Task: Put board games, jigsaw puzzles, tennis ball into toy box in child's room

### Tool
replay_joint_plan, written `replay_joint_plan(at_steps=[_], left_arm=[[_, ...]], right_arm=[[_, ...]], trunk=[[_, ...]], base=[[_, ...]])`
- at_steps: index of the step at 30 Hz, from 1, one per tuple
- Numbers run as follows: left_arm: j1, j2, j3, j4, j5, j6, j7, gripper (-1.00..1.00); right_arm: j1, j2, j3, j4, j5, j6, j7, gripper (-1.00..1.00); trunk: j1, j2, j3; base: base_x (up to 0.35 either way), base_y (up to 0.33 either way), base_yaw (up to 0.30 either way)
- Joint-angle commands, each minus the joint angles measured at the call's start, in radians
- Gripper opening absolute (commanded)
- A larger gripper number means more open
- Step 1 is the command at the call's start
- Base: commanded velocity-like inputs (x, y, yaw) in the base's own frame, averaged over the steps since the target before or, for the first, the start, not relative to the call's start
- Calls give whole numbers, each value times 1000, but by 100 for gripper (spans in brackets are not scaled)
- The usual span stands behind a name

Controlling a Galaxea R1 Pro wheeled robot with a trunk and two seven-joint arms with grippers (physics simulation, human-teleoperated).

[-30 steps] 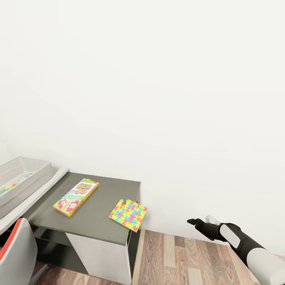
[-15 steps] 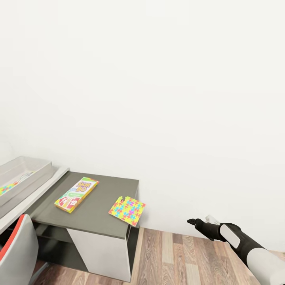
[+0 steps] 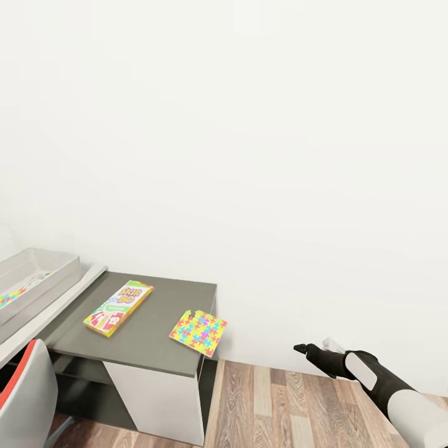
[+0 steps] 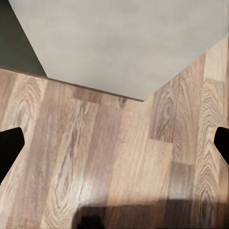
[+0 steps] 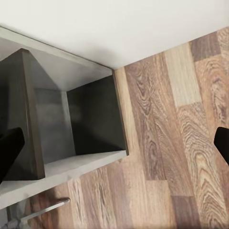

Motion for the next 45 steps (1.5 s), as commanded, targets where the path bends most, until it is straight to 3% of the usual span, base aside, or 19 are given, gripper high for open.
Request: replay_joint_plan(at_steps=[1, 7, 12, 15, 18, 23, 33, 39, 41, 45], left_arm=[[-1, 1, -8, -14, 11, -4, -3, 100], [0, 4, 3, -61, 12, -14, -10, 100], [4, 9, 57, -83, 12, -17, -24, 100], [6, 31, 68, -113, 12, -17, -62, 100], [9, 70, 74, -178, 12, -10, -156, 100], [11, 113, 79, -246, 13, 6, -273, 100], [11, 137, 81, -313, 13, 50, -369, 100], [11, 178, 84, -405, 14, 165, -491, 100], [11, 192, 94, -462, 14, 223, -564, 100], [11, 206, 146, -583, 13, 367, -738, 100]], right_arm=[[-1, -1, 4, 0, -1, 2, 2, 100], [-1, -1, 4, -1, 0, 3, 2, 100], [-1, -1, 4, -1, 1, 3, 2, 100], [-1, -1, 4, 0, 1, 3, 2, 100], [-1, 0, 4, 0, 2, 3, 2, 100], [-1, 1, 4, -1, 2, 3, 1, 100], [-1, 1, 4, -1, 3, 3, 2, 100], [-1, 1, 4, 0, 4, 3, 1, 100], [-1, 1, 4, -1, 4, 3, 1, 100], [-1, 1, 4, -1, 4, 3, 1, 100]], trunk=[[0, -1, -1], [0, -1, -1], [0, -1, -1], [0, -1, -1], [0, -1, -1], [0, -1, -1], [0, -1, -1], [0, -1, -1], [0, -1, -1], [0, -1, -1]], base=[[0, 0, -2], [-165, 0, -1], [-189, 0, 0], [-49, 0, 0], [-19, 0, 0], [-6, 0, 0], [0, 0, 0], [0, 0, 0], [0, 0, 0], [0, 0, 0]])
